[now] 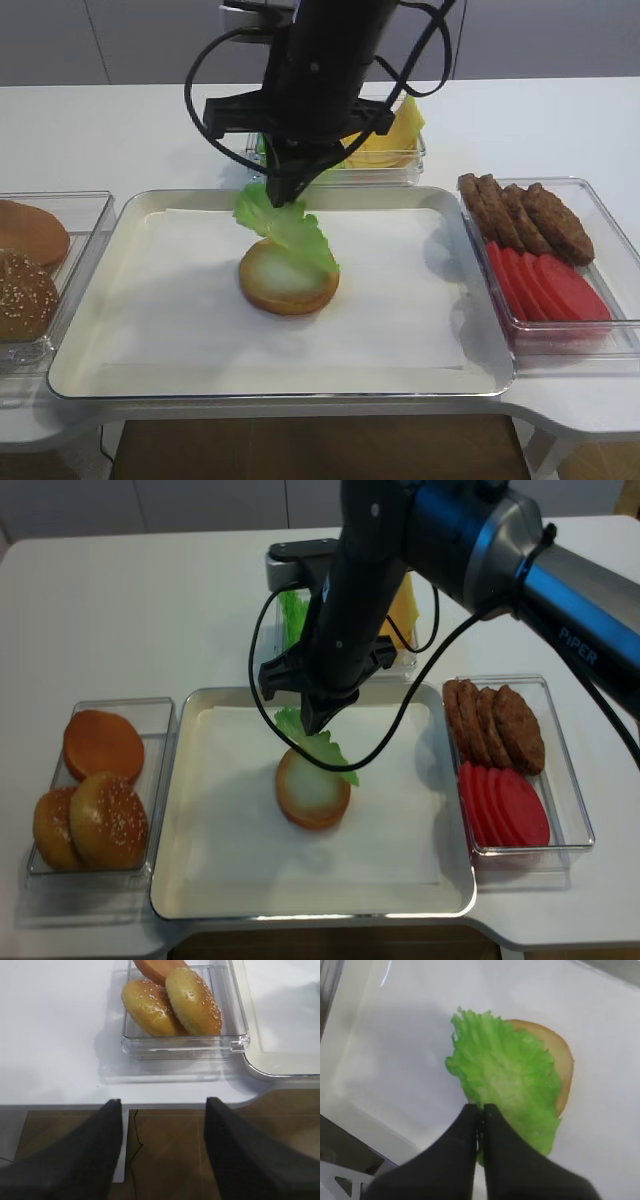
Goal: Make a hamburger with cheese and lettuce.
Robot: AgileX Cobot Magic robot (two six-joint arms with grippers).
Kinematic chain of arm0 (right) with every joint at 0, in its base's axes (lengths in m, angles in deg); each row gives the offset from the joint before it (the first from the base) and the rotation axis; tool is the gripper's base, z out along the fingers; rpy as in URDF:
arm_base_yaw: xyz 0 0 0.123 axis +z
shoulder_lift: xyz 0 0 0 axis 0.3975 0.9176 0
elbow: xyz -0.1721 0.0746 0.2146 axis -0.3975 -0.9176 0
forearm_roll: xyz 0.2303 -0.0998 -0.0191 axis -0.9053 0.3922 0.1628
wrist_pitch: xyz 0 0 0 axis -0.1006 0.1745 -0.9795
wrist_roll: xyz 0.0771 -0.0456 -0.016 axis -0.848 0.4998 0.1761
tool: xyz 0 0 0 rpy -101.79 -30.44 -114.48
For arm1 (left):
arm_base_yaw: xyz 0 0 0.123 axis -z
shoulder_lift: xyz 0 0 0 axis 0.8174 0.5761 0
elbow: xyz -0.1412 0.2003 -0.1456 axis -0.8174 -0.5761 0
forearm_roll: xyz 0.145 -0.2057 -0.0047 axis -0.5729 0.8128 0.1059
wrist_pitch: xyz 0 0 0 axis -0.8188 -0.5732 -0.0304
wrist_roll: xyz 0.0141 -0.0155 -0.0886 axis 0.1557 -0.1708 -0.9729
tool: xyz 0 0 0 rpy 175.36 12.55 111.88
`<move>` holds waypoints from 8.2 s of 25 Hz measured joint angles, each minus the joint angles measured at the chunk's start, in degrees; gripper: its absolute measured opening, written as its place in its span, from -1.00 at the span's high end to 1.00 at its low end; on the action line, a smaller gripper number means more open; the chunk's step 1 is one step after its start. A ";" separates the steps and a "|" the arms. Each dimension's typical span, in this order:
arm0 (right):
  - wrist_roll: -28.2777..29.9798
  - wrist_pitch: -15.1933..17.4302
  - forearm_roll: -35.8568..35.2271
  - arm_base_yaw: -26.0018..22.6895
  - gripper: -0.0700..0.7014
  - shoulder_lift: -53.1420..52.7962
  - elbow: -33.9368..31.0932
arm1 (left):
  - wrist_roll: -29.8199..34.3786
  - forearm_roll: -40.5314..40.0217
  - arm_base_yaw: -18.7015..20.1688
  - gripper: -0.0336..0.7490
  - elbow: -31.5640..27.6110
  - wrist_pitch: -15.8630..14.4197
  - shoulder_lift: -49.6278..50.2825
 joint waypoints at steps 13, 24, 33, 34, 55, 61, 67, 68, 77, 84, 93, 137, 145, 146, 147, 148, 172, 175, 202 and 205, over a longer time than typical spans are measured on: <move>-2.51 0.00 3.25 0.47 0.74 0.29 0.00 | 0.00 0.00 0.00 -0.09 0.00 0.00 0.00; -5.26 0.00 13.11 0.47 0.74 -5.06 0.00 | 0.00 0.00 0.00 -0.09 0.00 0.00 0.00; -5.41 0.11 14.56 0.47 0.74 -4.33 0.00 | 0.00 0.00 0.00 -0.09 0.00 0.00 0.00; -5.58 0.11 14.90 0.47 0.74 -4.19 0.00 | 0.00 0.00 0.00 -0.09 0.00 0.00 0.00; -5.74 0.11 9.97 1.71 0.74 -0.72 0.00 | 0.00 0.00 0.00 -0.09 0.00 0.00 0.00; -5.74 0.01 8.46 2.21 0.74 -0.72 0.00 | 0.00 0.00 0.00 -0.09 0.00 0.00 0.00; -5.86 0.01 7.83 2.21 0.74 -0.15 0.00 | 0.00 0.00 0.00 -0.09 0.00 0.00 0.00; -5.86 0.01 7.38 2.21 0.74 0.03 0.00 | 0.00 0.00 0.00 -0.09 0.00 0.00 0.00; -6.41 0.01 6.18 3.30 0.74 2.69 0.00 | 0.00 0.00 0.00 -0.09 0.00 0.00 0.00; -6.77 -0.09 6.10 3.39 0.74 2.90 0.00 | 0.00 0.00 0.00 -0.09 0.00 0.00 0.00; -6.99 -0.09 5.96 3.39 0.39 2.90 0.00 | 0.00 0.00 0.00 -0.09 0.00 0.00 0.00; -5.49 0.80 14.59 3.39 -0.52 -25.58 -6.19 | 0.00 0.00 0.00 -0.09 0.00 0.00 0.00; -7.70 0.94 20.03 3.39 -0.52 -39.46 -20.17 | 0.00 0.00 0.00 -0.09 0.00 0.00 0.00; -7.84 1.06 20.57 3.39 -0.52 -40.89 -21.52 | 0.00 0.00 0.00 -0.09 0.00 0.00 0.00; -7.84 1.06 21.09 3.39 -0.50 -42.54 -23.02 | 0.00 0.00 0.00 -0.09 0.00 0.00 0.00; -7.84 1.06 21.70 3.39 -0.49 -44.24 -24.50 | 0.00 0.00 0.00 -0.09 0.00 0.00 0.00; -7.79 1.53 29.29 -5.27 -0.42 -74.44 -46.00 | 0.00 0.00 0.00 -0.09 0.00 0.00 0.00; -7.10 1.75 29.12 -8.46 -0.42 -76.68 -46.21 | 0.00 0.00 0.00 -0.09 0.00 0.00 0.00; 3.67 -5.33 13.25 -34.91 -0.42 -105.79 -69.57 | 0.00 0.00 0.00 -0.09 0.00 0.00 0.00; 5.56 -6.38 13.12 -34.91 -0.42 -109.51 -70.98 | 0.00 0.00 0.00 -0.09 0.00 0.00 0.00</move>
